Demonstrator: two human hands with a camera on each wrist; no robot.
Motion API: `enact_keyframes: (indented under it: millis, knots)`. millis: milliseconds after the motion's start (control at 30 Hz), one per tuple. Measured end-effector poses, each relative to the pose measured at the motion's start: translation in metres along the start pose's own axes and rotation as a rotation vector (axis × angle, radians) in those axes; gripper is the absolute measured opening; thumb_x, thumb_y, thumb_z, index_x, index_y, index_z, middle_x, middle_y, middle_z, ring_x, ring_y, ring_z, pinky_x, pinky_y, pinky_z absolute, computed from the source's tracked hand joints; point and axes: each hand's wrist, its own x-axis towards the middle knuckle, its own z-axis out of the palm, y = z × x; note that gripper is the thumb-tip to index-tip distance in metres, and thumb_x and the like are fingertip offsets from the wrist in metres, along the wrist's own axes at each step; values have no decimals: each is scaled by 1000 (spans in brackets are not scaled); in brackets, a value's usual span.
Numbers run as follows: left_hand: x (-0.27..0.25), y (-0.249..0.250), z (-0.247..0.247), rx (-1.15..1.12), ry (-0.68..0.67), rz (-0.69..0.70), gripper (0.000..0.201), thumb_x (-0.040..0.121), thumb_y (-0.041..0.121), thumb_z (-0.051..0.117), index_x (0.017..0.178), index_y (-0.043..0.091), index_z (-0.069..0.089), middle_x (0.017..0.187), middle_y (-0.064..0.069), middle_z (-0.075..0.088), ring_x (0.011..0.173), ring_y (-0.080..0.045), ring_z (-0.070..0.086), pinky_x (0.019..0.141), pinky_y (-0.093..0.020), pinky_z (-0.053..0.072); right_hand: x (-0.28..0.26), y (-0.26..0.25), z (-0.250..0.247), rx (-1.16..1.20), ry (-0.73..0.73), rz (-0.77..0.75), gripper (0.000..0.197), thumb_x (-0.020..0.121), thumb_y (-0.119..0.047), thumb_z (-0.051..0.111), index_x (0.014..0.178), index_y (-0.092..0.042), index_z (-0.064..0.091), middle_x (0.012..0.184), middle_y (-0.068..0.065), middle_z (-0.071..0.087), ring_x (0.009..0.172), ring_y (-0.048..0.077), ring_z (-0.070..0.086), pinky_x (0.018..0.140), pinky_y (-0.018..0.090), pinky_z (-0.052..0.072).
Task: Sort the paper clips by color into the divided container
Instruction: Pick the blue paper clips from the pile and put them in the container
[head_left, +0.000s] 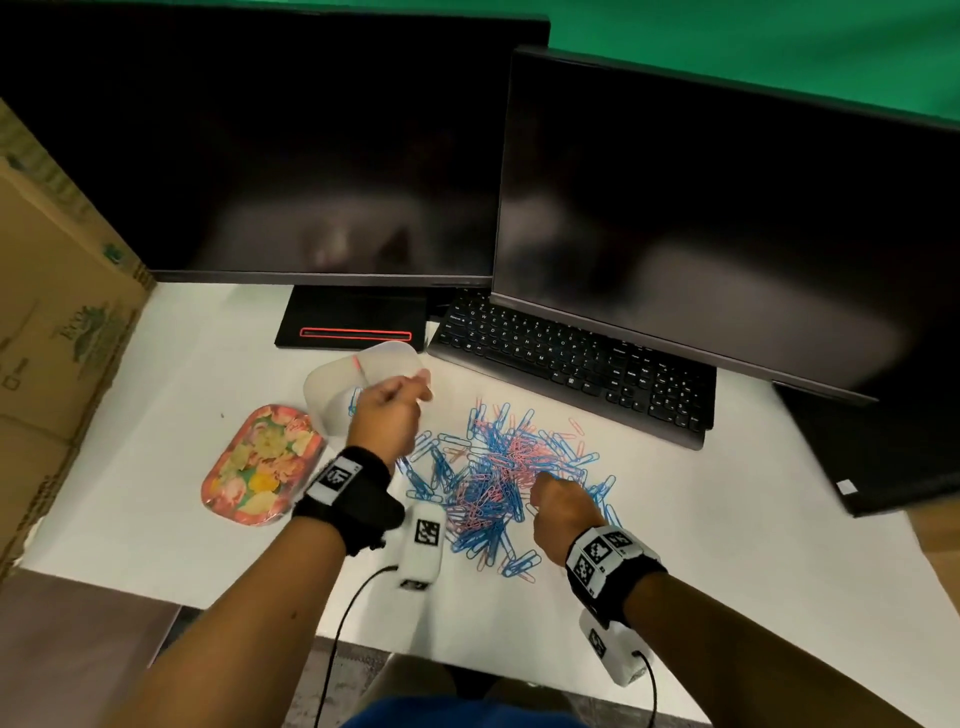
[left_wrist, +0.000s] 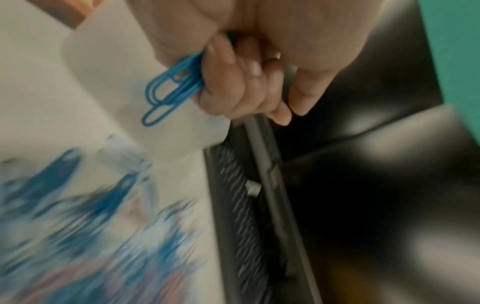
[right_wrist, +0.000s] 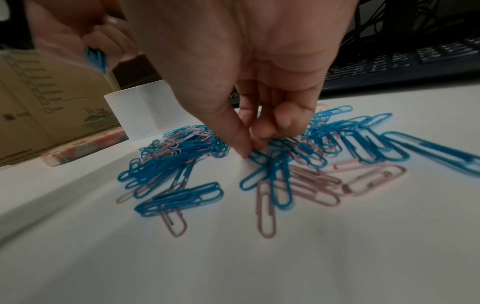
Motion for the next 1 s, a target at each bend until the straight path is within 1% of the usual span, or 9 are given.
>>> enact_keyframes:
  millis: [167, 333, 433, 500, 567, 667, 800, 900, 1000]
  knots:
    - [25, 46, -43, -249, 237, 155, 37, 92, 41, 55, 63, 17, 54, 43, 9, 28, 39, -10, 24, 44, -17, 20, 3, -1, 0, 18, -6, 20, 38, 83, 2, 53, 120, -7, 52, 116, 15, 62, 107, 30, 62, 77, 25, 46]
    - [49, 46, -59, -264, 265, 121, 45, 93, 45, 52, 60, 14, 52, 45, 5, 28, 44, -12, 26, 48, -24, 24, 3, -2, -9, -46, -66, -1, 33, 84, -1, 51, 116, -6, 55, 117, 12, 62, 112, 28, 59, 80, 23, 47]
    - [52, 32, -60, -120, 226, 79, 48, 91, 49, 52, 57, 16, 57, 47, -1, 42, 53, -17, 46, 66, -33, 48, 0, -9, -30, -75, -73, -55, 9, 81, -6, 49, 80, -11, 57, 87, 6, 59, 101, 30, 62, 66, 21, 46]
    - [51, 26, -65, -113, 244, 65, 48, 88, 54, 53, 52, 22, 59, 50, 1, 54, 64, -20, 58, 83, -41, 52, -2, -26, -51, 11, -3, -100, 12, 81, -11, 50, 75, -8, 59, 82, 7, 62, 88, 29, 64, 66, 26, 49]
    - [50, 24, -71, -124, 283, 81, 47, 87, 55, 52, 55, 21, 59, 58, -2, 59, 69, -22, 63, 87, -45, 51, -4, -57, -72, 142, 51, -163, 14, 82, -12, 53, 76, -13, 66, 84, 4, 67, 81, 22, 63, 70, 24, 48]
    - [44, 26, -80, -123, 361, 130, 47, 91, 52, 49, 63, 16, 60, 64, -5, 56, 68, -20, 62, 80, -38, 52, 3, -113, -91, 333, 69, -292, 12, 83, -14, 60, 79, -22, 67, 83, -4, 68, 78, 11, 63, 71, 19, 47]
    - [28, 22, -90, -59, 399, 196, 43, 93, 44, 50, 66, 12, 60, 58, -1, 54, 66, -20, 55, 74, -37, 52, 24, -177, -90, 462, 125, -403, 12, 83, -11, 62, 89, -10, 73, 83, 1, 70, 74, 11, 61, 64, 13, 44]
    - [16, 11, -94, 3, 346, 201, 41, 93, 38, 52, 67, 7, 58, 55, -2, 54, 62, -19, 52, 67, -35, 45, 33, -200, -88, 454, 108, -435, 21, 87, -7, 57, 101, -8, 72, 97, 3, 70, 83, 11, 59, 63, 9, 42]
    - [4, -4, -89, 114, 227, 223, 34, 92, 29, 58, 62, 13, 58, 55, -2, 54, 54, -13, 48, 62, -27, 40, 37, -186, -89, 309, 91, -444, 30, 88, -6, 50, 112, -11, 68, 110, 6, 68, 100, 21, 60, 81, 14, 45]
